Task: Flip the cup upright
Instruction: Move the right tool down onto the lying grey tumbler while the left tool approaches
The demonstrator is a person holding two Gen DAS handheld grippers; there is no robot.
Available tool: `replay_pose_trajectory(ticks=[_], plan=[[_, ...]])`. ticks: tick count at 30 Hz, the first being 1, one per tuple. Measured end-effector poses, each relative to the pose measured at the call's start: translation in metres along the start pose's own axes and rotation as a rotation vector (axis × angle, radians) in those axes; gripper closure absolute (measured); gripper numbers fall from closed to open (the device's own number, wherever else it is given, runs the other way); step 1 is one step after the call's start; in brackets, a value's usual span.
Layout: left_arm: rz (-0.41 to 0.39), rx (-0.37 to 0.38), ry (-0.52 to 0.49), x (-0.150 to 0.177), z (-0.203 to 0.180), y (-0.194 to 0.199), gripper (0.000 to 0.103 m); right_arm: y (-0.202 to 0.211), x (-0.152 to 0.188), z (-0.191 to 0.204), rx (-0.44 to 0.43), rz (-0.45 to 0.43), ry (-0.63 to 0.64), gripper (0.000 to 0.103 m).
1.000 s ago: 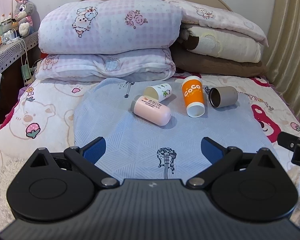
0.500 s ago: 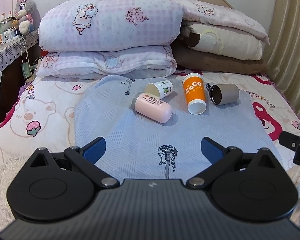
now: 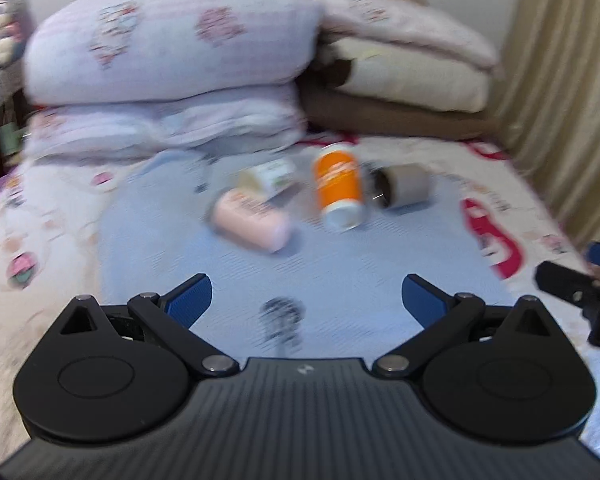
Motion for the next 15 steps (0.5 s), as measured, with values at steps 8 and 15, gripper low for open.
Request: replay_pose_trajectory(ticks=[8, 15], plan=[[-0.002, 0.087, 0.002, -0.051, -0.037, -0.048, 0.000, -0.009, -0.041, -0.022, -0.130, -0.039, 0.219, 0.002], [0.064, 0.150, 0.060, -0.067, -0.064, -0.125, 0.000, -0.065, -0.046, -0.021, -0.220, 0.053, 0.523, 0.003]])
Point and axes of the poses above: each gripper's, at about its wrist camera, not at the fingertips, and y roughly against the way its jaws point, z to its left, x to its underside, the point moved 10 cm from there along -y, roughly the way its jaws point, and after that the axes turned 6 degrees about -y, right-handed, at the moved point
